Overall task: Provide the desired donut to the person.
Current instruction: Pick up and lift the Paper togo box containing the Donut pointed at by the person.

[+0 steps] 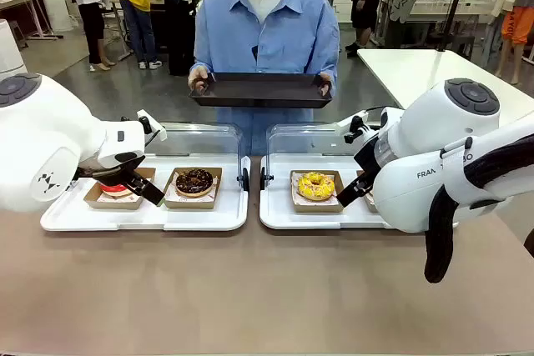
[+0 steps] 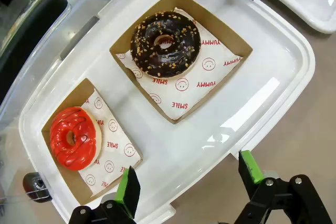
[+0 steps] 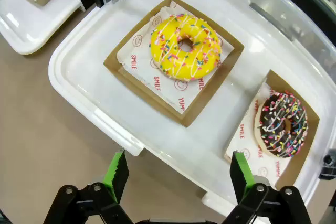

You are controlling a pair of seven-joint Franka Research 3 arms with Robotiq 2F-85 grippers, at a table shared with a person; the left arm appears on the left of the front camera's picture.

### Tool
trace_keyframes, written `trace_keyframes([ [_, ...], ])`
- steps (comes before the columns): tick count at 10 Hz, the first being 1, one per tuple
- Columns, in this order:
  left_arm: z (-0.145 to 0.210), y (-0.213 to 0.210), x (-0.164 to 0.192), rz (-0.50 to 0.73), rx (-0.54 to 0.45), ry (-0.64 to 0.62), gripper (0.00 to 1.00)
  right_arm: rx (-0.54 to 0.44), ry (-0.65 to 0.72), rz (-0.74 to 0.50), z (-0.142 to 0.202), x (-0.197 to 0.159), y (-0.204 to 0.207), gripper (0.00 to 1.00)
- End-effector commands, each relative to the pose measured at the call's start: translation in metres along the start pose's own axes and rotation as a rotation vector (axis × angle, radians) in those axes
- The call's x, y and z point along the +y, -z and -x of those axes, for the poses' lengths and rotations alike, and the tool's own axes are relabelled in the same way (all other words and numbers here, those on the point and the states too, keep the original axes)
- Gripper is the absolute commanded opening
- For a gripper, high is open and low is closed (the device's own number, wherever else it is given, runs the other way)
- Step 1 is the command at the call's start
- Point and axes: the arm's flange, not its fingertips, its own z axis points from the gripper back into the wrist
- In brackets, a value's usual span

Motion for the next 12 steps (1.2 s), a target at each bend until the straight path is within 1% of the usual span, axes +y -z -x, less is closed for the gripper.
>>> trace_keyframes([
  [1,0.0001,0.0,-0.0001,0.0,0.0,0.0,1.0,0.0,0.0,0.0,0.0,0.0,0.0,1.0],
  [12,0.0001,0.0,-0.0001,0.0,0.0,0.0,1.0,0.0,0.0,0.0,0.0,0.0,0.0,1.0],
])
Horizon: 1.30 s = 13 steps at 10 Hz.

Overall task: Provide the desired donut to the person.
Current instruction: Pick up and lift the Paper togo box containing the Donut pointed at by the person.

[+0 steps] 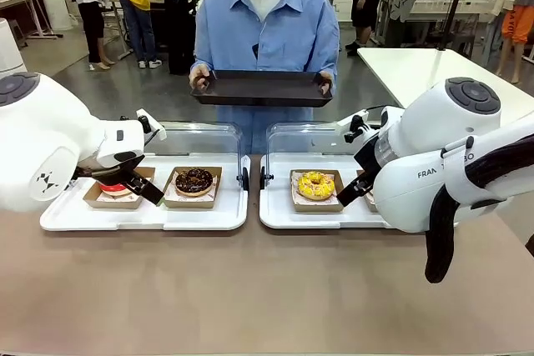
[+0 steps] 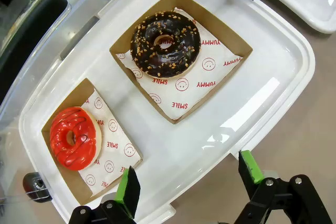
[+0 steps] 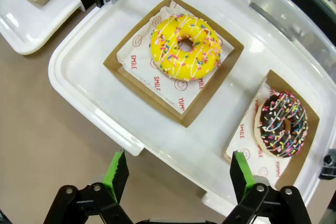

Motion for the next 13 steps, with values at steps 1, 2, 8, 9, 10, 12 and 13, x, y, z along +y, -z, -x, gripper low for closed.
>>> trace_keyframes([
  [1,0.0,0.0,0.0,0.0,0.0,0.0,1.0,0.0,0.0,0.0,0.0,0.0,0.0,1.0],
  [2,0.0,0.0,0.0,0.0,0.0,0.0,1.0,0.0,0.0,0.0,0.0,0.0,0.0,1.0],
  [8,-0.026,-0.104,-0.03,-0.084,0.041,0.083,1.0,0.058,-0.036,0.041,-0.025,0.013,-0.131,1.0],
  [9,-0.034,-0.129,-0.037,-0.104,0.044,0.108,1.0,0.071,-0.032,0.043,-0.032,0.009,-0.164,1.0],
  [10,-0.051,-0.15,-0.037,-0.11,0.053,0.122,1.0,0.08,-0.004,0.036,-0.041,0.004,-0.195,1.0],
  [12,-0.061,-0.192,-0.036,-0.118,0.026,0.073,1.0,0.096,0.016,0.089,-0.046,0.001,-0.252,1.0],
  [13,-0.067,-0.211,-0.034,-0.125,0.008,0.062,1.0,0.087,0.044,0.105,-0.045,-0.002,-0.265,1.0],
])
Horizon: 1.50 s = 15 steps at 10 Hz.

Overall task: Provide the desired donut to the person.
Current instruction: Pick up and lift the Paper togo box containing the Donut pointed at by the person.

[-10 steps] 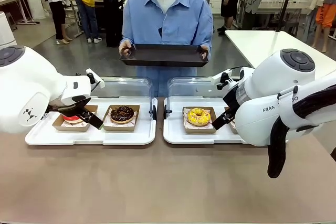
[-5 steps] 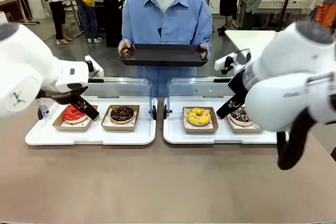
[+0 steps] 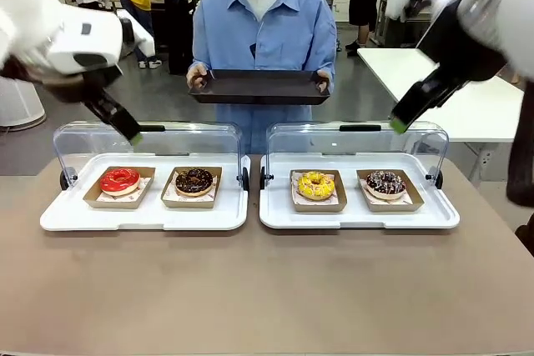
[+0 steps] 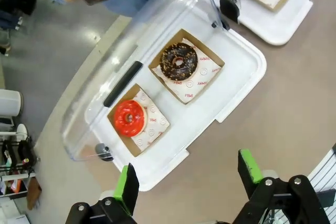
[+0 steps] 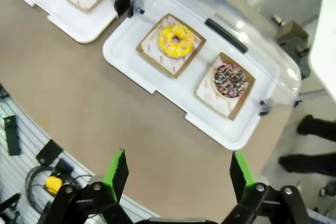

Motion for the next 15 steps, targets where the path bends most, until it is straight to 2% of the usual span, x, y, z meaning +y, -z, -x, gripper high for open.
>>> trace_keyframes([
  [1,-0.008,-0.018,0.006,-0.018,-0.021,-0.062,1.0,0.019,0.059,0.048,0.0,-0.007,0.004,1.0],
  [3,-0.003,-0.035,0.006,-0.011,-0.049,-0.07,1.0,0.067,0.05,0.021,0.003,-0.015,0.033,1.0],
  [4,-0.01,-0.026,0.009,-0.012,-0.035,-0.033,1.0,0.077,0.034,0.043,0.003,-0.016,0.045,1.0],
  [5,-0.01,-0.026,0.009,-0.012,-0.035,-0.033,1.0,0.036,0.043,0.01,0.003,-0.013,0.009,1.0],
  [11,-0.01,-0.026,0.009,-0.012,-0.035,-0.033,1.0,0.023,0.043,0.019,0.003,-0.014,0.007,1.0],
  [12,-0.01,-0.026,0.009,-0.012,-0.035,-0.033,1.0,0.038,-0.018,0.018,0.01,-0.025,0.013,1.0],
  [13,-0.01,-0.026,0.009,-0.009,-0.035,-0.037,1.0,-0.033,-0.096,-0.033,0.016,-0.04,0.015,1.0],
  [14,-0.005,-0.029,0.031,0.216,-0.067,-0.036,1.0,-0.111,-0.167,-0.257,0.02,-0.06,0.02,1.0],
  [15,0.001,-0.03,0.052,0.37,-0.111,-0.025,1.0,-0.172,-0.221,-0.432,0.025,-0.08,0.031,1.0],
])
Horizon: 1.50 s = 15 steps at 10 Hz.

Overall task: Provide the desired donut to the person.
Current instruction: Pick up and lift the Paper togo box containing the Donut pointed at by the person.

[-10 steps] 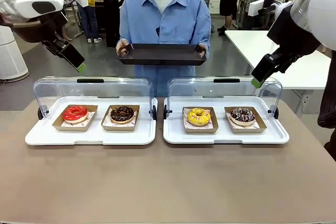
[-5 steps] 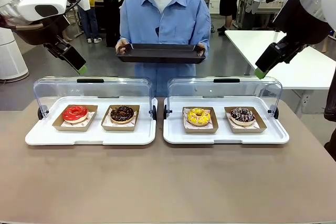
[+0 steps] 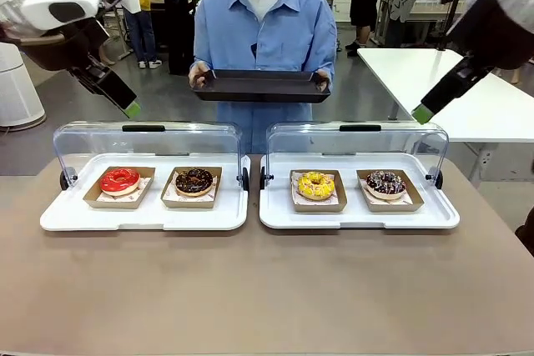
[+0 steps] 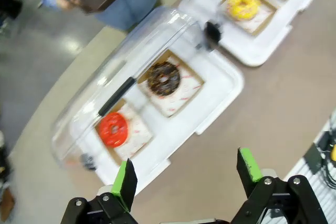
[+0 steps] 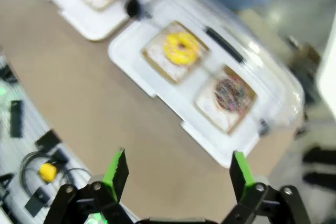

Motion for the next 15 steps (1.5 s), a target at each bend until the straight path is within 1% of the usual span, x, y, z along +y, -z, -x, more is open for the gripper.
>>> trace_keyframes([
  [1,0.006,-0.012,0.049,0.34,-0.043,0.022,1.0,-0.151,-0.117,-0.369,0.02,-0.045,0.016,1.0],
  [2,0.01,-0.015,0.069,0.474,-0.086,0.039,1.0,-0.232,-0.144,-0.471,0.028,-0.063,0.021,1.0],
  [3,0.016,-0.019,0.09,0.608,-0.128,0.065,1.0,-0.297,-0.155,-0.515,0.037,-0.078,0.025,1.0],
  [4,0.022,-0.026,0.113,0.678,-0.175,0.108,1.0,-0.366,-0.161,-0.572,0.045,-0.091,0.027,1.0],
  [5,0.033,-0.031,0.139,0.678,-0.226,0.149,1.0,-0.424,-0.156,-0.58,0.058,-0.106,0.025,1.0],
  [6,0.045,-0.036,0.158,0.652,-0.281,0.167,1.0,-0.448,-0.159,-0.578,0.069,-0.116,0.023,1.0],
  [7,0.058,-0.034,0.174,0.606,-0.337,0.153,1.0,-0.478,-0.151,-0.571,0.081,-0.126,0.02,1.0],
  [8,0.07,-0.031,0.19,0.577,-0.371,0.133,1.0,-0.493,-0.136,-0.557,0.091,-0.134,0.019,1.0],
  [9,0.083,-0.025,0.208,0.549,-0.422,0.085,1.0,-0.51,-0.111,-0.545,0.103,-0.141,0.02,1.0],
  [10,0.094,-0.023,0.216,0.549,-0.45,0.071,1.0,-0.531,-0.101,-0.544,0.113,-0.147,0.021,1.0],
  [11,0.101,-0.024,0.22,0.551,-0.454,0.097,1.0,-0.552,-0.099,-0.546,0.121,-0.151,0.021,1.0],
  [12,0.105,-0.024,0.223,0.538,-0.432,0.113,1.0,-0.57,-0.1,-0.547,0.126,-0.155,0.02,1.0],
  [15,0.127,-0.012,0.232,0.534,-0.403,0.083,1.0,-0.573,-0.092,-0.543,0.138,-0.161,0.019,1.0],
])
